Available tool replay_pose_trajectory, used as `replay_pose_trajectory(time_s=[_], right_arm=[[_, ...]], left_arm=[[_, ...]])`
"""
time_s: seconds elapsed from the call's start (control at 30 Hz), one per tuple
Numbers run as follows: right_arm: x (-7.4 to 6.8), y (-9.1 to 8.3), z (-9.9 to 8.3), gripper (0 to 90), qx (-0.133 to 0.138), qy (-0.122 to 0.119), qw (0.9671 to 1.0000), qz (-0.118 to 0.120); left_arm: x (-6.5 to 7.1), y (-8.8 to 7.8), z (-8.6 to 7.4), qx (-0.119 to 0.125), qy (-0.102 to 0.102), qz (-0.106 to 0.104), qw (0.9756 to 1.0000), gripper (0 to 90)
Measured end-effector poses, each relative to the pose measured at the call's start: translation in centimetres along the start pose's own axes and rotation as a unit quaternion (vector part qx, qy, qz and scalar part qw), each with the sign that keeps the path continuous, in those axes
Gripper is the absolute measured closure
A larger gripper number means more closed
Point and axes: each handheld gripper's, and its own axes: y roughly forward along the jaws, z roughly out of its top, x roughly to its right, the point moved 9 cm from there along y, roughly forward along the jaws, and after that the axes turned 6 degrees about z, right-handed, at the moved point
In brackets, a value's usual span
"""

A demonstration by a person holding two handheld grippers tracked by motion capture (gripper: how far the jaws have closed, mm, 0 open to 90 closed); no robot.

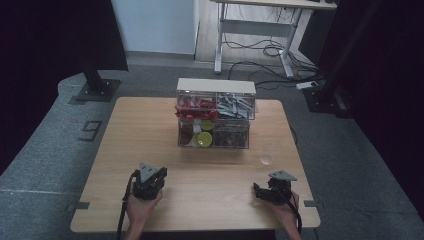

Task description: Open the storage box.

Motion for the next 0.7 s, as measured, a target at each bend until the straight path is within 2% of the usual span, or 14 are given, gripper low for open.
replay_pose_trajectory(time_s=[0.23,0.47,0.7], right_arm=[[0.0,0.0,0.0,14.0,0.001,0.0,1.0,-0.001],[0.0,0.0,0.0,14.1,0.001,0.001,1.0,-0.001],[0.0,-0.1,0.0,14.4,0.001,0.001,1.0,-0.001]], left_arm=[[0.6,-0.1,0.7,0.003,0.004,-0.01,0.9999,89.9],[1.0,-0.1,1.7,0.023,0.01,-0.009,0.9996,90.0],[1.9,0.4,2.2,0.02,0.014,-0.021,0.9995,90.0]])
